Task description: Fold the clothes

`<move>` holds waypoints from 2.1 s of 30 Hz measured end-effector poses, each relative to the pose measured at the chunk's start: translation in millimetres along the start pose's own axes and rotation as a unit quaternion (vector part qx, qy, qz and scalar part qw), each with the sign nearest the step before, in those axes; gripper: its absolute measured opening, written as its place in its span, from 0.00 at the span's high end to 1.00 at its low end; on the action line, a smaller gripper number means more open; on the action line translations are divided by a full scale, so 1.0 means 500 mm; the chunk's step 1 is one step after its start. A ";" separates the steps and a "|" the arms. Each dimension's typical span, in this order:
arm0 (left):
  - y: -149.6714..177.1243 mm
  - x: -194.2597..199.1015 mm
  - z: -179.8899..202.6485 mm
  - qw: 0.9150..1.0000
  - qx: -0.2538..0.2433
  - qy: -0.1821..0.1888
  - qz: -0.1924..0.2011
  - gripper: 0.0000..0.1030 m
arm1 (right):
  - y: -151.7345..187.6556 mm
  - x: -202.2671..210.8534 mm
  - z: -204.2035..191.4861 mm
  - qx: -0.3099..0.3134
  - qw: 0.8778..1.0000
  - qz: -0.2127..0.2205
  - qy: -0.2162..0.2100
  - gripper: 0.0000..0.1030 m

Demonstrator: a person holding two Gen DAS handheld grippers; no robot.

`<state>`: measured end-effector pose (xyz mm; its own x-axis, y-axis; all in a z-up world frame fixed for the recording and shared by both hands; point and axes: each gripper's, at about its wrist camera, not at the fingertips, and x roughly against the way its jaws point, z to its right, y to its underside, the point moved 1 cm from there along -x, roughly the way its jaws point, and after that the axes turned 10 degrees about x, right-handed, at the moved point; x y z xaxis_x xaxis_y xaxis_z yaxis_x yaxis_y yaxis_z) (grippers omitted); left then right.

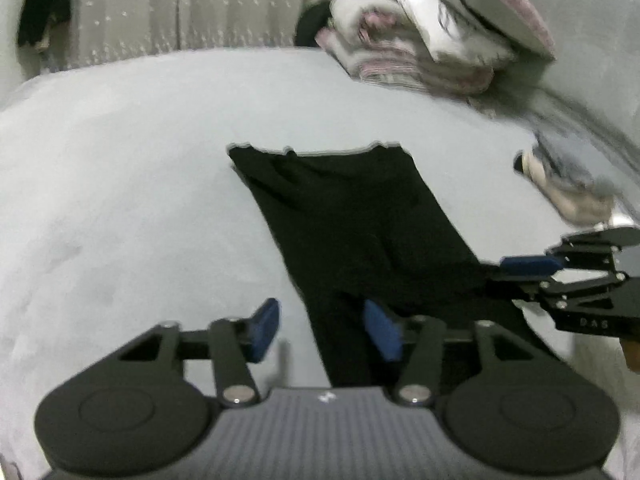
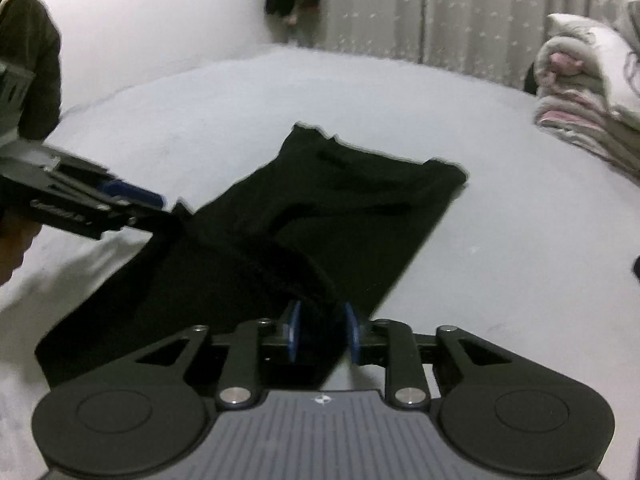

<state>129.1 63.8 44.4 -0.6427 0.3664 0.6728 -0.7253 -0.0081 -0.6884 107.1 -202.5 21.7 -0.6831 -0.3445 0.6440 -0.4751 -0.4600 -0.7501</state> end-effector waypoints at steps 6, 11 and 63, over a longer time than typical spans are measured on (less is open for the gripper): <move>0.007 0.011 0.017 1.000 0.002 -0.003 0.010 0.51 | -0.011 0.021 -0.001 -0.007 1.000 0.023 0.003 0.76; 0.023 0.011 0.045 1.000 -0.013 -0.007 0.008 0.64 | -0.020 0.011 -0.019 0.010 0.999 0.036 -0.015 0.79; 0.078 0.033 0.047 0.992 0.115 -0.024 -0.035 0.65 | -0.004 0.033 -0.104 -0.029 0.998 -0.050 -0.011 0.66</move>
<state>84.5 47.7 35.2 -0.5961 0.3289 0.7324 -0.8019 -0.1990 -0.5633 68.1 -164.8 26.1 -0.6178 -0.3178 0.7192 -0.5727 -0.4449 -0.6885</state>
